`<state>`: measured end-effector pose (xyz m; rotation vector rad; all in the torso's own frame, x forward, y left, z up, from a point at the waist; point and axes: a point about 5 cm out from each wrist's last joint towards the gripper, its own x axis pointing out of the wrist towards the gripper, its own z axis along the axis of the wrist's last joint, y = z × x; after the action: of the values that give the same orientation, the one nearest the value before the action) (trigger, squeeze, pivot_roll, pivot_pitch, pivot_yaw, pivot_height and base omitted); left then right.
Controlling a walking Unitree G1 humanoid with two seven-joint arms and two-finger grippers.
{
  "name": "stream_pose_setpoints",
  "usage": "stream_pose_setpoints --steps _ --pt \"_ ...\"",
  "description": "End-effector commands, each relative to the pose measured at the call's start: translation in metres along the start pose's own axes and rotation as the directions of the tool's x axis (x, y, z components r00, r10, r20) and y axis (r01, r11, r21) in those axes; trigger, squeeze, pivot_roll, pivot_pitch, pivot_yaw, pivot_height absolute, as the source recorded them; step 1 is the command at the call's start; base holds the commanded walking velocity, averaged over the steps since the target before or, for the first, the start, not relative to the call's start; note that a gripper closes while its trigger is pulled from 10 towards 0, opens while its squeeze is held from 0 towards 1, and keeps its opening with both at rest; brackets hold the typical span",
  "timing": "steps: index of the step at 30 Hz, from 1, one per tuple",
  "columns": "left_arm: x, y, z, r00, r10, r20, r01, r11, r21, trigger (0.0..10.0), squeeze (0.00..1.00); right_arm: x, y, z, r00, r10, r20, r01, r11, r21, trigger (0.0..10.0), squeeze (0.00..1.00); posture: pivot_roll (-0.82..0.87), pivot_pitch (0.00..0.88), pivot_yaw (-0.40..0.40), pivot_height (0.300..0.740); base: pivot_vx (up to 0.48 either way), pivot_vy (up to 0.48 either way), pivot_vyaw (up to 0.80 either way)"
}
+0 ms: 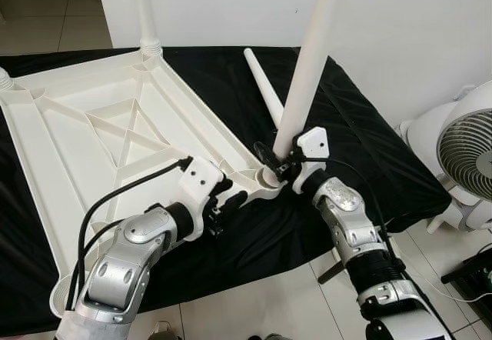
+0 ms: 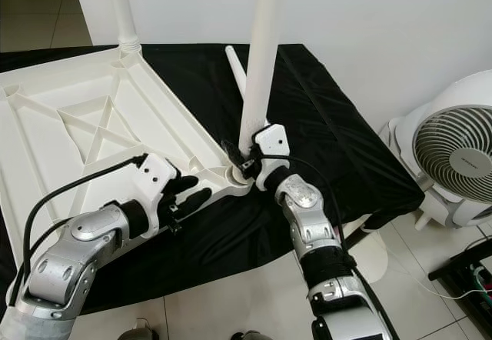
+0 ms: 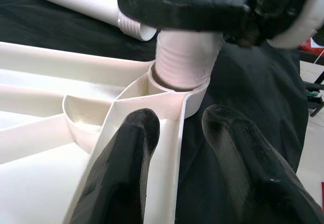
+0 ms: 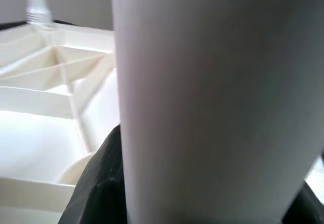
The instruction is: Building children table
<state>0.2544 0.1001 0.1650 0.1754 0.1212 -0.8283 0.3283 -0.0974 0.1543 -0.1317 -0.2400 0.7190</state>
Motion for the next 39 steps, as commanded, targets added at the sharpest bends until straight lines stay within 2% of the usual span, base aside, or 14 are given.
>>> stream_pose_setpoints --steps 1,9,14,23,29,32,34,37,39 --pt "0.0 0.004 0.002 0.996 0.091 0.003 -0.091 0.996 0.003 10.0 0.0 -0.006 0.009 -0.016 0.996 0.045 -0.072 -0.043 0.999 0.029 10.0 0.0 0.13 0.072 -0.1 0.74 0.0 0.0 0.0" --pt "-0.001 0.006 0.004 0.995 0.1 0.011 -0.1 0.995 0.003 10.0 0.0 -0.006 0.013 -0.021 0.995 0.048 -0.085 -0.044 0.998 0.049 10.0 0.0 0.13 0.073 -0.1 0.74 0.0 0.0 0.0" --pt "-0.003 0.007 0.006 0.995 0.1 0.014 -0.1 0.995 0.006 10.0 0.0 -0.009 0.008 -0.024 0.994 0.052 -0.1 -0.051 0.999 0.004 10.0 0.0 0.13 0.074 -0.098 0.74 0.0 0.0 0.0" --pt "-0.004 0.008 0.008 0.995 0.102 0.018 -0.102 0.995 0.009 10.0 0.0 -0.015 0.006 -0.026 0.991 0.083 -0.104 -0.085 0.996 -0.012 10.0 0.0 0.13 0.074 -0.097 0.74 0.0 0.0 0.0" --pt "-0.006 0.009 0.009 0.994 0.107 0.019 -0.108 0.994 0.013 10.0 0.0 -0.021 0.007 -0.032 0.991 0.082 -0.107 -0.079 0.996 0.033 10.0 0.0 0.13 0.076 -0.097 0.74 0.0 0.0 0.0" --pt "-0.006 0.009 0.011 0.994 0.108 0.02 -0.108 0.994 0.013 10.0 0.0 -0.018 0.004 -0.034 0.992 0.041 -0.121 -0.026 0.992 0.123 10.0 0.0 0.14 0.079 -0.094 0.74 0.0 0.0 0.0" --pt "-0.006 0.009 0.011 0.994 0.108 0.021 -0.108 0.994 0.013 10.0 0.0 -0.017 0.003 -0.035 0.991 0.034 -0.127 -0.016 0.99 0.138 10.0 0.0 0.14 0.079 -0.094 0.74 0.0 0.0 0.0" --pt "-0.007 0.011 0.013 0.994 0.11 0.024 -0.111 0.994 0.017 10.0 0.0 -0.015 -0.005 -0.04 0.981 -0.019 -0.193 0.05 0.986 0.16 10.0 0.0 0.14 0.077 -0.093 0.74 0.0 0.0 0.0" --pt "-0.007 0.011 0.013 0.994 0.11 0.024 -0.111 0.994 0.017 10.0 0.0 -0.015 -0.005 -0.04 0.981 -0.019 -0.193 0.05 0.986 0.16 10.0 0.0 0.14 0.077 -0.093 0.74 0.0 0.0 0.0"
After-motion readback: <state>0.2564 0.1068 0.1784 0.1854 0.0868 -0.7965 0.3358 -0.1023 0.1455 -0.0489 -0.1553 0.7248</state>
